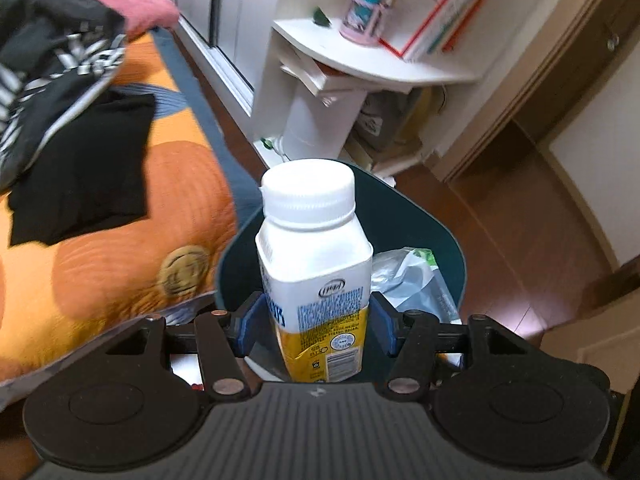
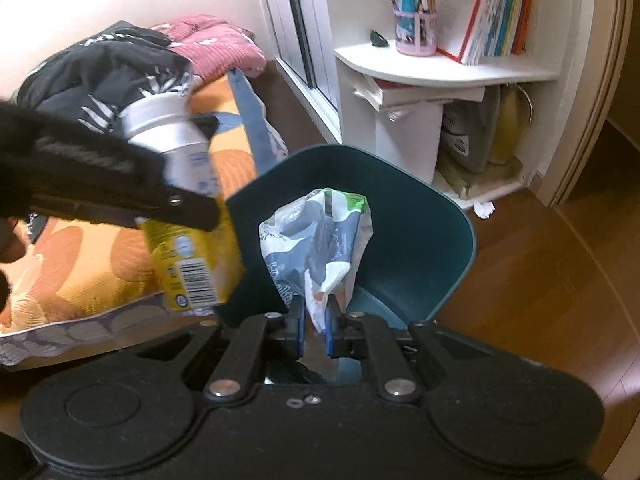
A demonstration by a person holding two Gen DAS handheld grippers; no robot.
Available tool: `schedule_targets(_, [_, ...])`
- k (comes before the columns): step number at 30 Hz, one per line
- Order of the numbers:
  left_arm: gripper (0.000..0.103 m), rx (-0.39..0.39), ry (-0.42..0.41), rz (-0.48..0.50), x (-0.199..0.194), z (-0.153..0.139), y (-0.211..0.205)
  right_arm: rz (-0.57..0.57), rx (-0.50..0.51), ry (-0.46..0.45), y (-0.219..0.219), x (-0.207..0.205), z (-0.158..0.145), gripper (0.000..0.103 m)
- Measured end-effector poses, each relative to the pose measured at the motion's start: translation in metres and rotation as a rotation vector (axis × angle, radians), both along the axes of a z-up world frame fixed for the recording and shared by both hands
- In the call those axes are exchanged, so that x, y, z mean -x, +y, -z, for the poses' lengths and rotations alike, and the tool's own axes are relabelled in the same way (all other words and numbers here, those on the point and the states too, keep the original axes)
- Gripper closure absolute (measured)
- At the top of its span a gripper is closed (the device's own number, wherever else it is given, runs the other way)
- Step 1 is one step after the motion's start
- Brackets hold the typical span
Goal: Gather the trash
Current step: 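Carry both items to the teal bin and open both grippers to drop them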
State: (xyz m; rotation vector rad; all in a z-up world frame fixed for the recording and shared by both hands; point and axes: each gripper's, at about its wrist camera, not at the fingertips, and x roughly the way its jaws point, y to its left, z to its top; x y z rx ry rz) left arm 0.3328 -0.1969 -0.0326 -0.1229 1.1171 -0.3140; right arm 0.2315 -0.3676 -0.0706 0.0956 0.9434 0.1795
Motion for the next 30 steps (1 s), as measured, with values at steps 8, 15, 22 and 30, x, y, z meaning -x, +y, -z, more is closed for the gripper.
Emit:
schedule_targets(8, [0.052, -0.103, 0.077, 0.044, -0.037, 0.053, -0.032, 0.002, 0.005, 0.078, 0.002, -0.026, 0.034, 0.091])
schedule_targets(15, [0.052, -0.1, 0.135, 0.036, -0.04, 0.081, -0.029, 0.016, 0.02, 0.108, 0.005, -0.037, 0.049, 0.073])
schedule_targets(22, [0.052, -0.07, 0.12, 0.027, -0.028, 0.071, -0.015, 0.032, -0.023, 0.093, 0.003, -0.028, 0.041, 0.07])
schedule_targets(30, [0.045, -0.04, 0.047, 0.035, 0.001, 0.039, 0.003, 0.011, -0.052, 0.014, 0.007, 0.007, 0.009, 0.066])
